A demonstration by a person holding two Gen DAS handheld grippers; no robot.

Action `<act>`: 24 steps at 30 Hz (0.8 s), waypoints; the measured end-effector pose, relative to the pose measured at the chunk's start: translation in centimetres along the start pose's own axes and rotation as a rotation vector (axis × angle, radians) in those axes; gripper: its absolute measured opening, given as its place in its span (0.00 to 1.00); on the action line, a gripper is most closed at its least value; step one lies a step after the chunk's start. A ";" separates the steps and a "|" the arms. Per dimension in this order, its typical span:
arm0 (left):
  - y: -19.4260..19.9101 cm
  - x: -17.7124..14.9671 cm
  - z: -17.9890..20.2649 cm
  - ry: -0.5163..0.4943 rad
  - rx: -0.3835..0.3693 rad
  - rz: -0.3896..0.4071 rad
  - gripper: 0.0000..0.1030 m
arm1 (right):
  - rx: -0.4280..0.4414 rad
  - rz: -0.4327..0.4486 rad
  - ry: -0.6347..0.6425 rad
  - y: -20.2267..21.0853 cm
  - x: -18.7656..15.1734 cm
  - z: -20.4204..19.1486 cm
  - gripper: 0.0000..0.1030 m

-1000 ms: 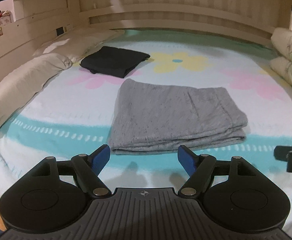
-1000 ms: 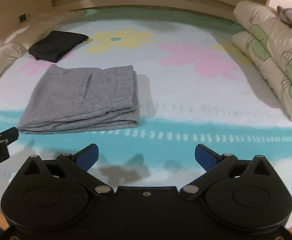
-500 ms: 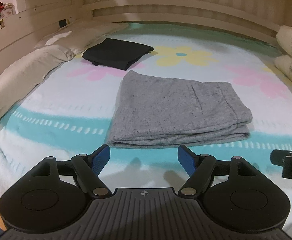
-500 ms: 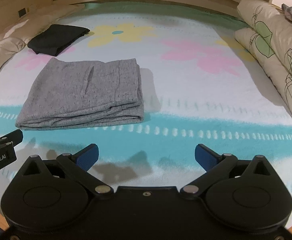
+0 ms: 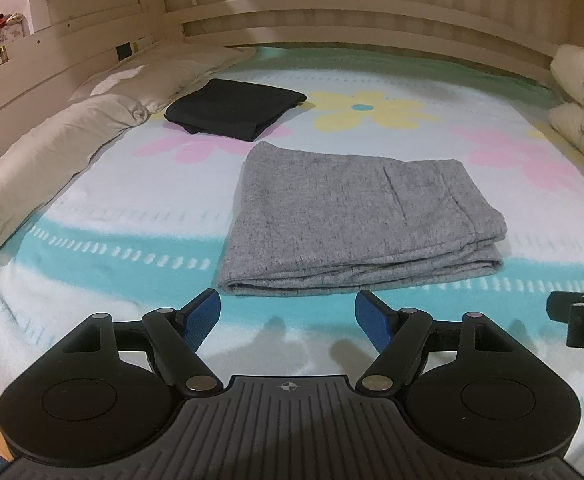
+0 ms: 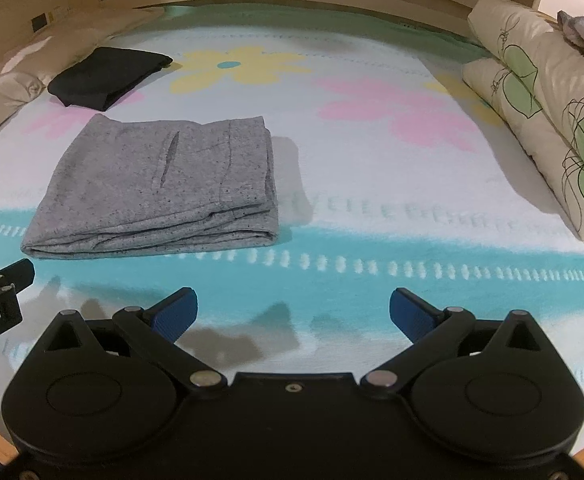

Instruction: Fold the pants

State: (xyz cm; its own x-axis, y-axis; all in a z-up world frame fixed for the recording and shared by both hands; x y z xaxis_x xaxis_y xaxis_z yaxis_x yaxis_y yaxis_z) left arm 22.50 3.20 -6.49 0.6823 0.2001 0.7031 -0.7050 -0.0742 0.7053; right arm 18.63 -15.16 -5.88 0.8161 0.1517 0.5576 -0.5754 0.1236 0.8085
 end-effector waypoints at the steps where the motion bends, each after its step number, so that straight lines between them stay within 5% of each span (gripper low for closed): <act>1: 0.0 0.0 0.0 -0.001 0.001 -0.001 0.71 | -0.003 0.001 0.001 0.0 0.0 0.0 0.99; 24: -0.1 -0.2 0.2 -0.006 -0.008 -0.018 0.71 | 0.010 -0.019 -0.003 -0.2 -0.2 -0.1 0.99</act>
State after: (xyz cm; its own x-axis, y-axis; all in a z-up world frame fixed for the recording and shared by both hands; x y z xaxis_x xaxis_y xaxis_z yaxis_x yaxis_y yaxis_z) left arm 22.45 3.02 -6.63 0.6958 0.1952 0.6912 -0.6944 -0.0631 0.7169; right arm 18.60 -15.17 -6.19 0.8269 0.1463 0.5429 -0.5595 0.1170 0.8206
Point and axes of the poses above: each gripper's, at about its wrist camera, not at the fingertips, and y roughly against the way its jaws point, z to its right, x to its top, the point moved 7 cm from there along -y, roughly the way its jaws point, and after that the axes turned 15 degrees about y, right-handed, at the moved point
